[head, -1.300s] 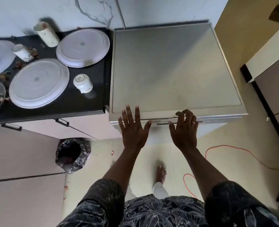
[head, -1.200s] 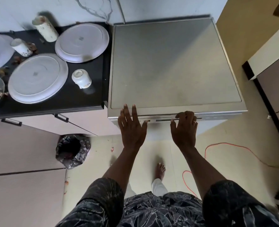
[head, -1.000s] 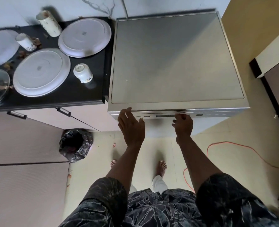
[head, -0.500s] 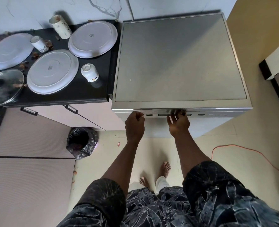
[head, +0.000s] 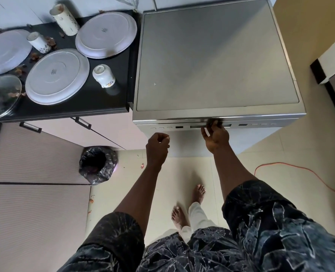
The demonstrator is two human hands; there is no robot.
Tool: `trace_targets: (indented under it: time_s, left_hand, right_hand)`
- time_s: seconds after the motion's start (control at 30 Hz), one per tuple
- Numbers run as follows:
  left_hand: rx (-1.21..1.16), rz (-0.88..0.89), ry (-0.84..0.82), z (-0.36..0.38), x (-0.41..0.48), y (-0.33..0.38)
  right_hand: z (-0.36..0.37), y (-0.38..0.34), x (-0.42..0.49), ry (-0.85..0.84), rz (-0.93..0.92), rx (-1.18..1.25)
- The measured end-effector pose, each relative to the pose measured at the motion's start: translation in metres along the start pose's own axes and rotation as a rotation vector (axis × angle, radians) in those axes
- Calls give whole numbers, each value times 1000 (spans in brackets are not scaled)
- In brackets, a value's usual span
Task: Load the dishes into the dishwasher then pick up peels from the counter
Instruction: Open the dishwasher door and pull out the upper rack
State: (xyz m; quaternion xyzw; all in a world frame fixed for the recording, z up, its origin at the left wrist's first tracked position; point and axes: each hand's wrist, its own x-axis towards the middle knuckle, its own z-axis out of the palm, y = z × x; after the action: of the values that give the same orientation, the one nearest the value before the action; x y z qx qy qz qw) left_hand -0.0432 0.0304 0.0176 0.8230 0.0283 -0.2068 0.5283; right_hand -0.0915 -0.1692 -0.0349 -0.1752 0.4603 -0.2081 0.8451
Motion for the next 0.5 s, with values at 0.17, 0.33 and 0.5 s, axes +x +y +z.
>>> trace_targets:
  time_s: [0.17, 0.33, 0.5]
  left_hand:
    - [482, 345, -20, 0, 12, -5]
    - [916, 821, -53, -1, 27, 3]
    - [1059, 870, -97, 4, 33, 0]
  right_hand:
    - [-1, -2, 3, -18, -28, -52]
    - [-1, 0, 6, -22, -55, -72]
    - [-3, 3, 11, -10, -75, -64]
